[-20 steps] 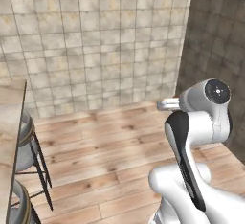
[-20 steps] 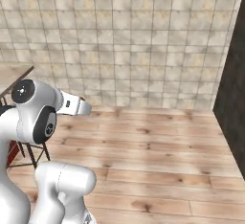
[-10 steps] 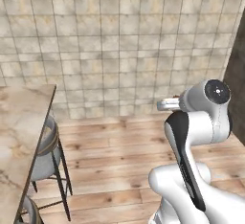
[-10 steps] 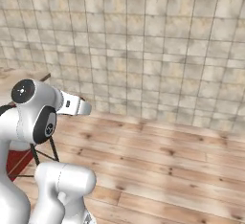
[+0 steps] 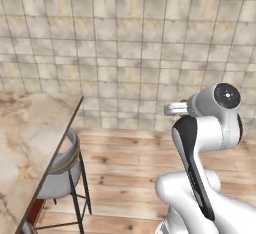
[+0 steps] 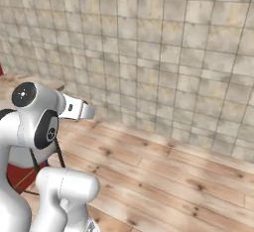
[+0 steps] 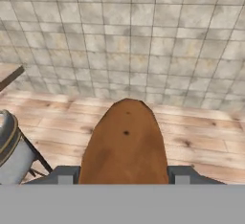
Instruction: Pick potato from the fridge and place it on the plate on the counter.
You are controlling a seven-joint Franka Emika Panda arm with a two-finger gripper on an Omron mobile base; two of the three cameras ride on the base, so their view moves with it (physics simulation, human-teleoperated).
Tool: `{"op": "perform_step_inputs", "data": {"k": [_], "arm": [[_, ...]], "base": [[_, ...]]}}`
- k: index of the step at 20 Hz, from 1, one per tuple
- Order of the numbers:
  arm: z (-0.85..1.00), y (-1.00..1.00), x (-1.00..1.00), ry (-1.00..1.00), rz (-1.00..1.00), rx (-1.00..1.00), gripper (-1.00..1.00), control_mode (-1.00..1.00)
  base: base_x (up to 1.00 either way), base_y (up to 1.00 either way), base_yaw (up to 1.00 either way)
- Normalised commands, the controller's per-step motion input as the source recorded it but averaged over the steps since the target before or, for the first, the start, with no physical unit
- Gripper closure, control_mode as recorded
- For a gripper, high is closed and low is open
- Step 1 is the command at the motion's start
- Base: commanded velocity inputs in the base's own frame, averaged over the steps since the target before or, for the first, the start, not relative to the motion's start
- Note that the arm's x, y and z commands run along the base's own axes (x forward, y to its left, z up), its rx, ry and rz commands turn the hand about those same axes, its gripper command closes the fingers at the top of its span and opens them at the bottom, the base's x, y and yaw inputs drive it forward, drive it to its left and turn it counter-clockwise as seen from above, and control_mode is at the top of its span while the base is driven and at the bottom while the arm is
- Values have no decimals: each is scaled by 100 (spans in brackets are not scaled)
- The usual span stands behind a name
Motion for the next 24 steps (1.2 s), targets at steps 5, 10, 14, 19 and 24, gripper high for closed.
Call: {"op": "perform_step_inputs", "data": {"k": [5, 10, 14, 19, 24], "arm": [[0, 0, 0, 0, 0, 0, 100, 100], [0, 0, 0, 0, 0, 0, 100, 100], [0, 0, 0, 0, 0, 0, 100, 100], [0, 0, 0, 0, 0, 0, 100, 100], [0, 0, 0, 0, 0, 0, 100, 100]], "base": [[58, -43, 38], [51, -50, 38], [39, -64, 41], [29, -64, 42], [26, -57, 39]]}}
